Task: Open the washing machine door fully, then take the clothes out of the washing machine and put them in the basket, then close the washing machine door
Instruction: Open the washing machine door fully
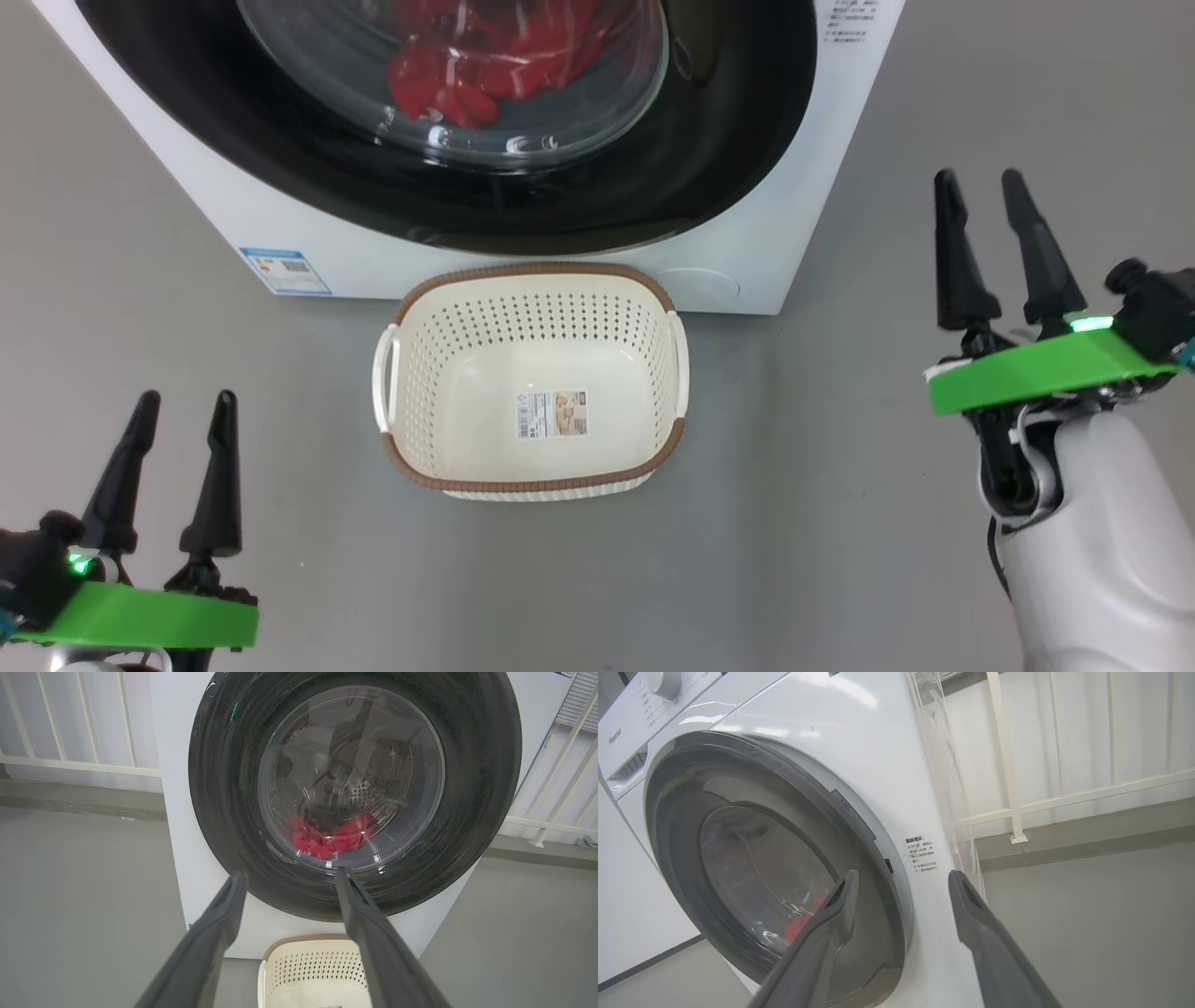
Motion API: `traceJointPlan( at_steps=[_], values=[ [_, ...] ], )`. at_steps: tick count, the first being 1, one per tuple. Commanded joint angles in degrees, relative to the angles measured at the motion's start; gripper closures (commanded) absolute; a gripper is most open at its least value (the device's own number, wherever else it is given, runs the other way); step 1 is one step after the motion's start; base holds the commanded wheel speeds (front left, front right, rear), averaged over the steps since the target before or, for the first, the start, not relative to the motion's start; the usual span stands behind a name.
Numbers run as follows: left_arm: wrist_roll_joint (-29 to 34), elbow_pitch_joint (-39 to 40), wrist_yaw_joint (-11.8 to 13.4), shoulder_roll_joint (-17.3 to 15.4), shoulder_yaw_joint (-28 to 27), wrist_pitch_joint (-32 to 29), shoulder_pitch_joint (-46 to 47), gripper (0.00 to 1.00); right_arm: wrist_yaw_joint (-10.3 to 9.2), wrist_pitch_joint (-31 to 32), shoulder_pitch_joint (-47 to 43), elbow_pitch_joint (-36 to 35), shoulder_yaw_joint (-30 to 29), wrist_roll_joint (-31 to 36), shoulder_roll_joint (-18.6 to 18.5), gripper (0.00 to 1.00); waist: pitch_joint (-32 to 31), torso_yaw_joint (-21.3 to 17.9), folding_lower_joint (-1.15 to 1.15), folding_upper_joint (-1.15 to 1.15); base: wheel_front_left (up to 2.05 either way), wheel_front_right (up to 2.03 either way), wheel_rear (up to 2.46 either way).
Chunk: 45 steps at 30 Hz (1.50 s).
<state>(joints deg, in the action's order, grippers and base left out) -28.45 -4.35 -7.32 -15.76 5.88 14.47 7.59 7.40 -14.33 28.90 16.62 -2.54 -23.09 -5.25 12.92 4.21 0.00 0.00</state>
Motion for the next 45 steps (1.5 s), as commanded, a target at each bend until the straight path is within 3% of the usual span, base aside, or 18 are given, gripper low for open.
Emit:
traceJointPlan(
  at_steps=[1, 2, 3, 4, 7, 12, 20, 28, 37, 45],
  values=[
    [-0.6, 1.5, -0.2, -2.1, -1.9, 0.5, 2.1, 0.00, 0.09, -0.7, 1.9, -1.1, 1.3, -1.3, 0.0, 0.57, 0.9, 0.4, 0.00, 0.00, 0.00, 0.00, 0.00],
    [-0.7, 1.6, -0.2, -2.2, -1.9, 0.5, 2.3, 0.00, 0.09, -0.7, 2.5, -0.8, 1.3, -1.9, -0.4, 0.68, 1.2, 0.5, 0.00, 0.00, 0.00, 0.00, 0.00],
    [-0.8, 1.7, -0.2, -2.3, -1.8, 0.5, 2.5, 0.00, 0.09, -0.7, 3.1, -0.6, 1.4, -2.6, -0.7, 0.87, 1.5, 0.6, 0.00, 0.00, 0.00, 0.00, 0.00],
    [-0.9, 1.7, -0.2, -2.5, -1.8, 0.5, 2.6, 0.00, 0.09, -0.7, 3.7, -0.2, 1.5, -3.4, -1.0, 1.00, 1.8, 0.7, 0.00, 0.00, 0.00, 0.00, 0.00],
    [-1.2, 1.8, -0.2, -2.8, -1.6, 0.5, 3.0, 0.00, 0.09, -0.7, 5.7, 1.2, 2.2, -5.9, -2.1, 1.00, 2.8, 0.9, 0.00, 0.00, 0.00, 0.00, 0.00],
    [-1.6, 1.8, -0.2, -3.2, -1.3, 0.5, 3.6, 0.00, 0.09, -0.6, 9.5, 4.0, 3.1, -17.1, -2.9, 1.00, 4.1, 1.4, 0.00, 0.00, 0.00, 0.00, 0.00],
    [-2.3, 2.1, -0.2, -3.9, -0.9, 0.5, 4.6, 0.00, 0.09, 3.7, 15.5, 7.1, 7.4, -31.3, -7.4, 1.00, 6.0, 2.2, 0.00, 0.00, 0.00, 0.00, 0.00],
    [-2.9, 2.1, -0.2, -4.4, -0.7, 0.5, 5.4, 0.00, 0.09, 10.6, 21.3, 11.3, 7.7, -43.4, -10.3, 1.00, 7.8, 3.2, 0.00, 0.00, 0.00, 0.00, 0.00],
    [-3.4, 2.0, -0.2, -4.6, -0.8, 0.5, 6.2, 0.00, 0.09, 19.5, 25.7, 11.9, 6.8, -55.7, -10.8, 1.00, 9.4, 4.0, 0.00, 0.00, 0.00, 0.00, 0.00],
    [-4.0, 2.1, -0.2, -4.6, -0.9, 0.5, 7.1, 0.00, 0.09, 26.3, 30.7, 15.9, 6.0, -61.7, -11.3, 1.00, 11.1, 4.8, 0.00, 0.00, 0.00, 0.00, 0.00]
  ],
)
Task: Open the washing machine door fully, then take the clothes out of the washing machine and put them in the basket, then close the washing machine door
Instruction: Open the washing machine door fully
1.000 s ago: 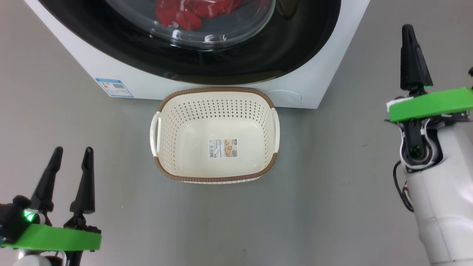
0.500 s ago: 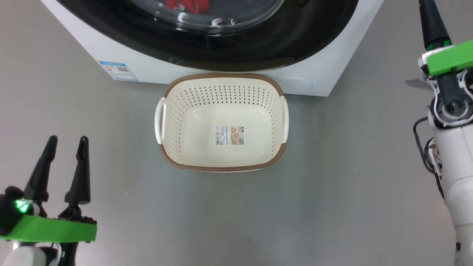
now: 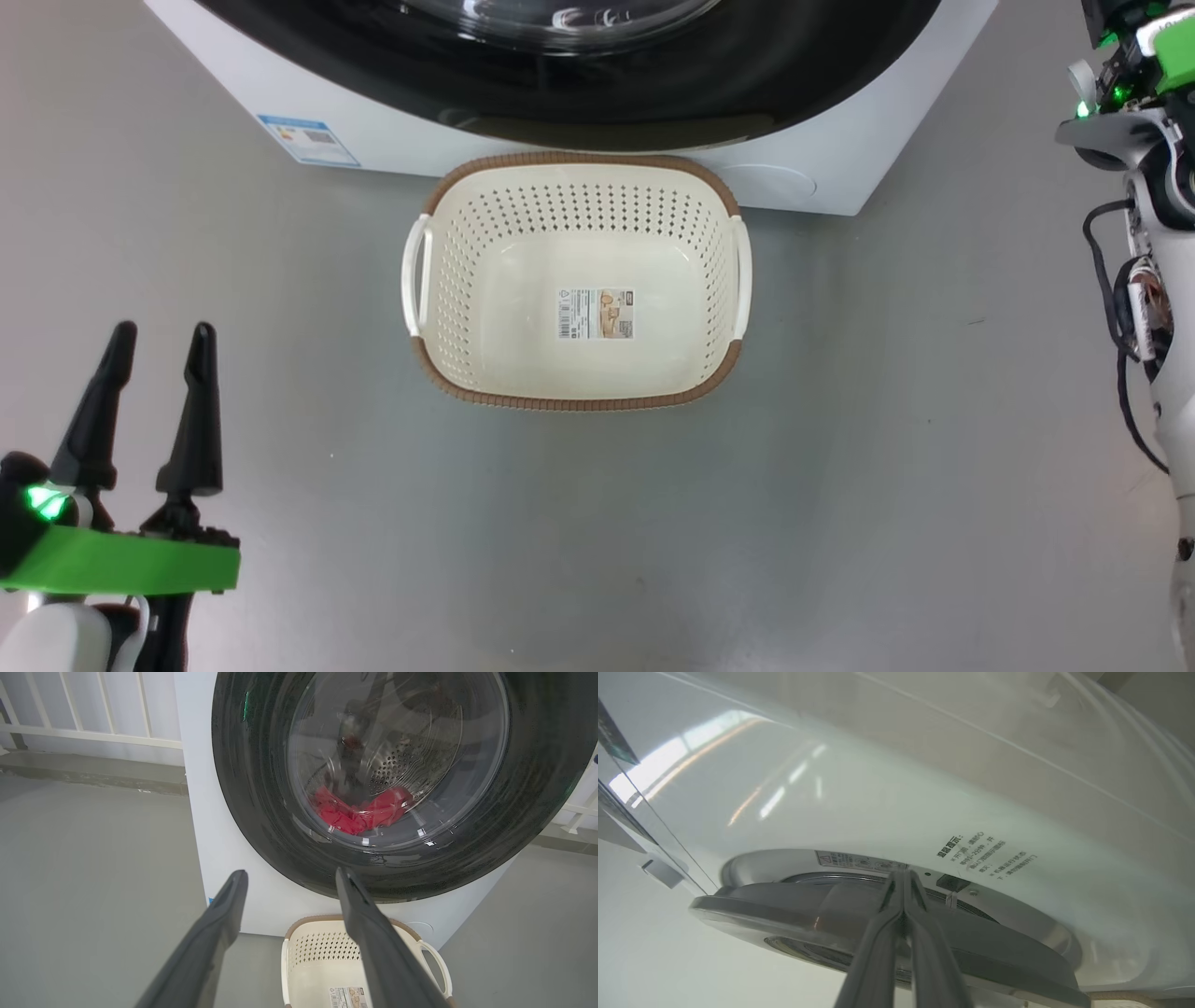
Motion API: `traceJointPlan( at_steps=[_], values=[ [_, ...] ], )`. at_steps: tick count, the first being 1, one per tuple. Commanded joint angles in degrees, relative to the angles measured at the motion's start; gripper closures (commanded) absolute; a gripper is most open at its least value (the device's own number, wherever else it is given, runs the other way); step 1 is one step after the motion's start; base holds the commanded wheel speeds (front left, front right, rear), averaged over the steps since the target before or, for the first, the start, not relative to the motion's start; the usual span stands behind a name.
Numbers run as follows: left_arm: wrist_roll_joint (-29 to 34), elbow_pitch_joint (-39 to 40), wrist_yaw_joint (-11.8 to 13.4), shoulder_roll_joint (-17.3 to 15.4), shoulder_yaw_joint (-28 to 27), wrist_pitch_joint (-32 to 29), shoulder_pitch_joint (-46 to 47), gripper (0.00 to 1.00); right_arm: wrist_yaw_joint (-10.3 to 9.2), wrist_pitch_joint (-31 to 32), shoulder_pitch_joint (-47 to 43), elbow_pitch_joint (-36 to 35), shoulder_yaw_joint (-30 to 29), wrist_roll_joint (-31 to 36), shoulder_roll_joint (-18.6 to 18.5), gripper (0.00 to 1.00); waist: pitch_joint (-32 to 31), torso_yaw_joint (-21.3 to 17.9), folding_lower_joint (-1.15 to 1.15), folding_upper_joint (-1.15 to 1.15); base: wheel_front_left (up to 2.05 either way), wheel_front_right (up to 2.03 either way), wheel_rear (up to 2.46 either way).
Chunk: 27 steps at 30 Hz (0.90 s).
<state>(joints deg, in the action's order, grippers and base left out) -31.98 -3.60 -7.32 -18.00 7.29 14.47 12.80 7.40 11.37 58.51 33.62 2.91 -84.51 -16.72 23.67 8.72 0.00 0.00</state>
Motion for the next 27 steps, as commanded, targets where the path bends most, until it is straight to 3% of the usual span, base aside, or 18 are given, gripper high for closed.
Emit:
traceJointPlan(
  at_steps=[1, 11, 27],
  values=[
    [-0.5, 1.3, -0.2, -2.4, -2.3, 0.5, 2.0, 0.00, 0.09, 1.7, 1.7, -0.3, 1.2, -0.1, -0.1, 1.00, 0.6, 0.4, 0.00, 0.00, 0.00, 0.00, 0.00],
    [-1.1, 0.9, -0.2, -2.3, -2.1, 0.5, 3.1, 0.00, 0.09, 10.0, 7.8, 5.3, 3.2, -1.2, -1.3, 1.00, 2.2, 1.6, 0.00, 0.00, 0.00, 0.00, 0.00],
    [-1.5, 0.2, -0.2, -1.3, -1.8, 0.5, 4.0, 0.00, 0.09, 15.2, 13.6, 9.5, 4.3, -1.6, 0.1, 1.00, 3.5, 2.5, 0.00, 0.00, 0.00, 0.00, 0.00]
  ],
)
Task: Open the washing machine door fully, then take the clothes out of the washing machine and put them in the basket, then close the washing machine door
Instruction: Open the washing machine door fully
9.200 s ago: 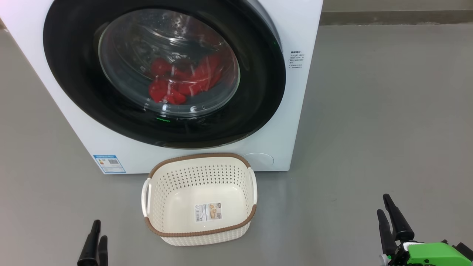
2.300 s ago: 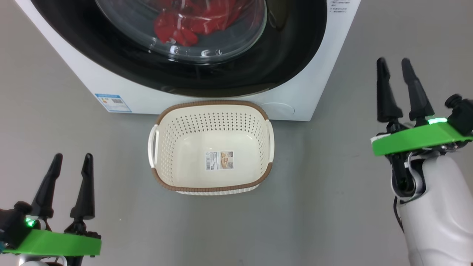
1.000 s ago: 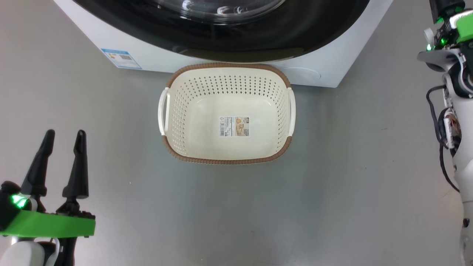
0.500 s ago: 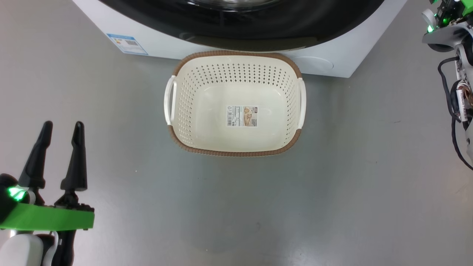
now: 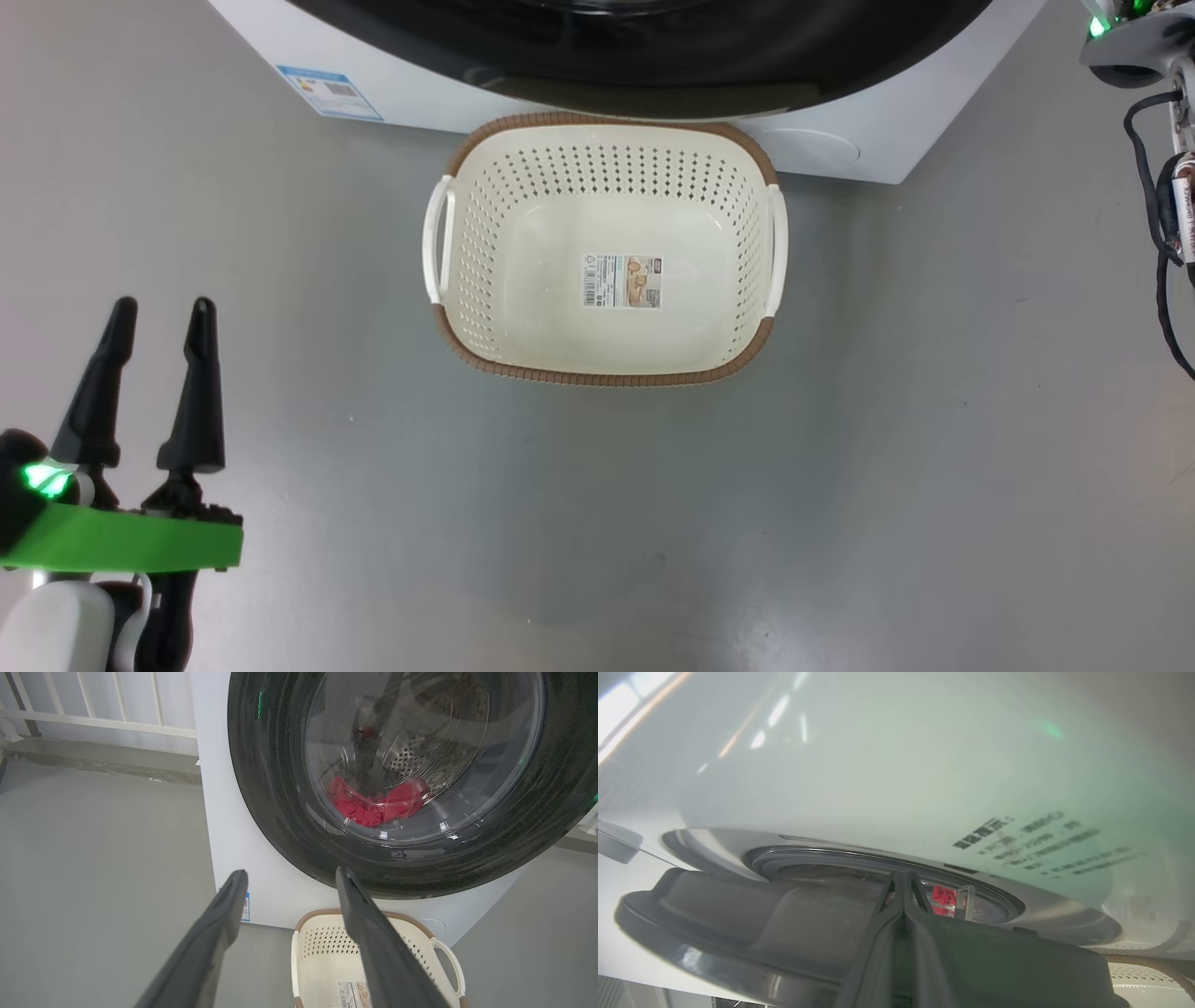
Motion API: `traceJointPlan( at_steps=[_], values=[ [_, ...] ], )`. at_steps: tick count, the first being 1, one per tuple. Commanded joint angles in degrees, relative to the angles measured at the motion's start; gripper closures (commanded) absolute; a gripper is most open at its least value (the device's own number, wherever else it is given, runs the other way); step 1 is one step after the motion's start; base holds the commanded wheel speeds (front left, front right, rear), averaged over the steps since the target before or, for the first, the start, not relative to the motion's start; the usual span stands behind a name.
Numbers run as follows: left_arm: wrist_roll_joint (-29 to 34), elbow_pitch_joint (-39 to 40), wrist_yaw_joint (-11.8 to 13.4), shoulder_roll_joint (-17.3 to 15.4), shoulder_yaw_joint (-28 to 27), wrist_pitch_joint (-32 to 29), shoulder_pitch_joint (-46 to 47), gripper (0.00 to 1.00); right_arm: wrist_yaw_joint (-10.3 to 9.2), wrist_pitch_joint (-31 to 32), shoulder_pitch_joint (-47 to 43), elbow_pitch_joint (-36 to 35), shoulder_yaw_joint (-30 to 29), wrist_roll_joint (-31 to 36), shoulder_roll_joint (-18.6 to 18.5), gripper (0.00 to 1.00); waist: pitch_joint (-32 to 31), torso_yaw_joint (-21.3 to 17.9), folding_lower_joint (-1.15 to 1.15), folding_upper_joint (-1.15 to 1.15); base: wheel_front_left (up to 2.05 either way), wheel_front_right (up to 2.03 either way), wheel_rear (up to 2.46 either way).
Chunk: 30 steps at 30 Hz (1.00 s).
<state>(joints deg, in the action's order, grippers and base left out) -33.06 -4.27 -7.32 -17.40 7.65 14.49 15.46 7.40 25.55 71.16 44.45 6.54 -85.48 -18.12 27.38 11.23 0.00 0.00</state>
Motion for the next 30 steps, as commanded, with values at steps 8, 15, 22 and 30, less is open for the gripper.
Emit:
traceJointPlan(
  at_steps=[8, 15, 22, 30],
  values=[
    [-0.2, 0.0, -0.2, -1.5, -2.5, 0.5, 0.4, 0.00, 0.09, 5.2, -1.7, -1.2, 1.7, -1.7, 2.2, 1.00, -2.3, -0.7, 0.00, 0.00, 0.00, 0.00, 0.00],
    [0.2, -0.2, -0.2, -1.6, -2.7, 0.5, -0.6, 0.00, 0.09, 8.8, -5.7, -3.1, 3.1, -2.4, 3.2, 1.00, -4.3, -1.9, 0.00, 0.00, 0.00, 0.00, 0.00],
    [0.6, -0.5, -0.2, -1.6, -3.0, 0.5, -1.5, 0.00, 0.09, 11.6, -9.6, -5.8, 4.0, -3.4, 3.9, 1.00, -5.9, -2.7, 0.00, 0.00, 0.00, 0.00, 0.00],
    [0.9, -0.6, -0.2, -1.3, -3.1, 0.5, -2.4, 0.00, 0.09, 13.3, -13.6, -8.6, 4.4, -4.1, 4.4, 1.00, -7.3, -3.5, 0.00, 0.00, 0.00, 0.00, 0.00]
  ],
)
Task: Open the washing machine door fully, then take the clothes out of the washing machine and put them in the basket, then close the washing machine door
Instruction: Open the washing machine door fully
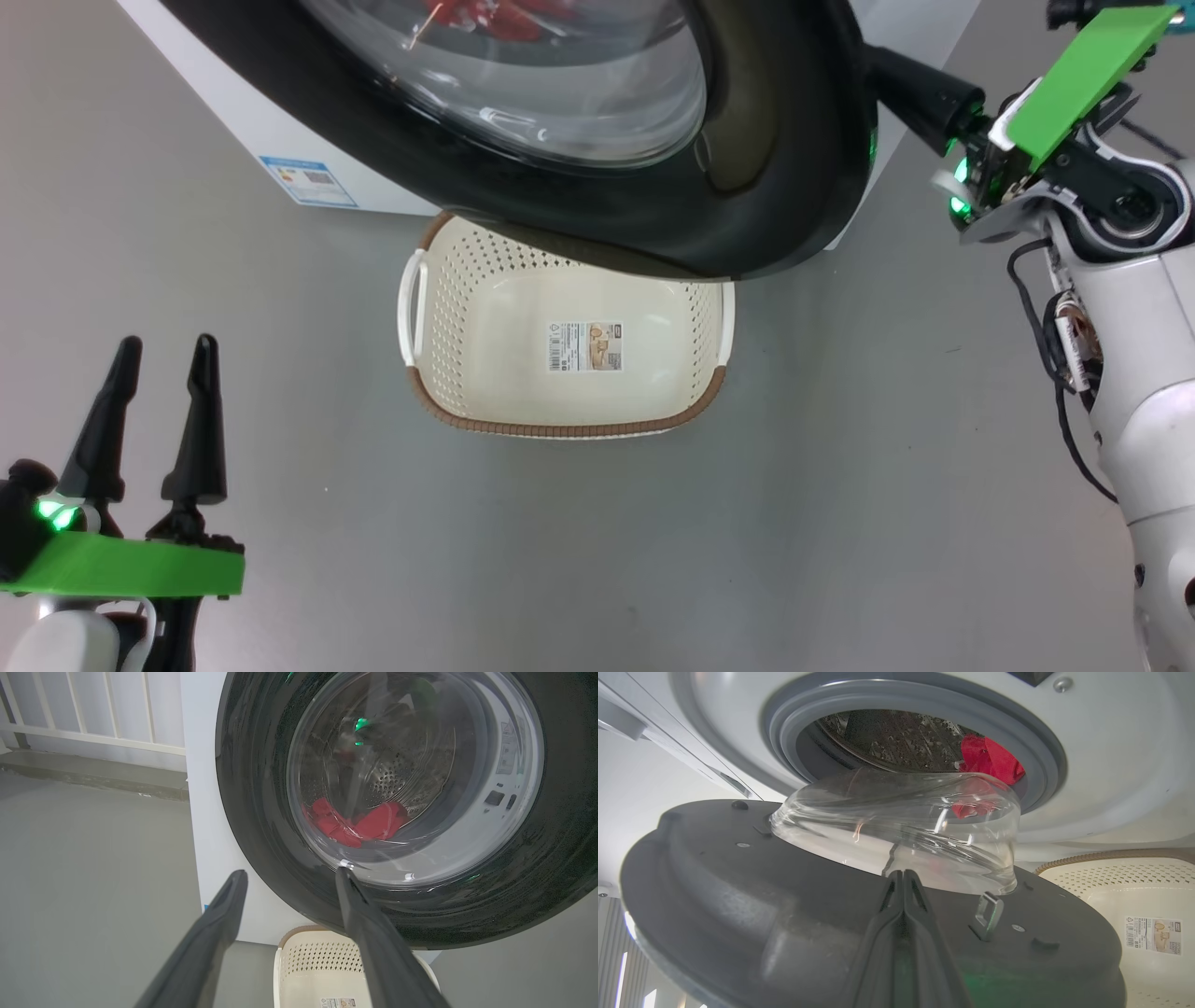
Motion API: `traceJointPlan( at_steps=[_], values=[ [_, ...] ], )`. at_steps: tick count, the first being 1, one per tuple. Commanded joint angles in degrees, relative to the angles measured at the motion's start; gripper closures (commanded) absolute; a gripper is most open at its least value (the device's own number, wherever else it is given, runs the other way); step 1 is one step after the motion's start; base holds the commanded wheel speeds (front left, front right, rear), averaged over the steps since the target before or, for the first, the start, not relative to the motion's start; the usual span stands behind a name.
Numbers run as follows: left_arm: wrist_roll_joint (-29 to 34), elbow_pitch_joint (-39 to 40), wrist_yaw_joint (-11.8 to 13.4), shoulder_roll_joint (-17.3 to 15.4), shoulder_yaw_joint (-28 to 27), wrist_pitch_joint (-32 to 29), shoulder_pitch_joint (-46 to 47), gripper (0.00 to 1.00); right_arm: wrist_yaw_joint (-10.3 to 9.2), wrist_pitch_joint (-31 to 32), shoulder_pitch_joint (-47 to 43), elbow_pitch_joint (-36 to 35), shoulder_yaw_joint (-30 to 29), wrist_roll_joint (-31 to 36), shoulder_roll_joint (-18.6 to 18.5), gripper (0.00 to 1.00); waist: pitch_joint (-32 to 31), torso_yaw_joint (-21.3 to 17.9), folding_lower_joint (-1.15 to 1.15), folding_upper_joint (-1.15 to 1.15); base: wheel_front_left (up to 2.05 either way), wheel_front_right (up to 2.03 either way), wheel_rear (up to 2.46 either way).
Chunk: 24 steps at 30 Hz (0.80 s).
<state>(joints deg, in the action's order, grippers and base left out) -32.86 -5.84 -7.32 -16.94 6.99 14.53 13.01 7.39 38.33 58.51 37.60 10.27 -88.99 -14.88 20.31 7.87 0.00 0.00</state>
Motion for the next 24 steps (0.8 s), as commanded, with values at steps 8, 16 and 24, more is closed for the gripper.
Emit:
traceJointPlan(
  at_steps=[8, 16, 24],
  values=[
    [0.9, 0.9, -0.2, -1.7, -2.5, 0.5, -0.6, 0.00, 0.10, -0.5, -3.4, -3.9, 0.4, -0.2, 0.9, 1.00, -1.6, -0.7, 0.00, 0.00, 0.00, 0.00, 0.00],
    [1.2, 0.7, -0.2, -1.6, -2.7, 0.5, -1.5, 0.00, 0.10, -1.3, -5.8, -5.4, -0.5, -0.4, 0.4, 1.00, -3.0, -1.2, 0.00, 0.00, 0.00, 0.00, 0.00],
    [1.5, 0.9, -0.2, -1.6, -2.9, 0.5, -2.2, 0.00, 0.10, -5.1, -7.4, -8.8, -1.6, 1.1, 0.1, 0.79, -3.9, -1.8, 0.00, 0.00, 0.00, 0.00, 0.00]
  ],
)
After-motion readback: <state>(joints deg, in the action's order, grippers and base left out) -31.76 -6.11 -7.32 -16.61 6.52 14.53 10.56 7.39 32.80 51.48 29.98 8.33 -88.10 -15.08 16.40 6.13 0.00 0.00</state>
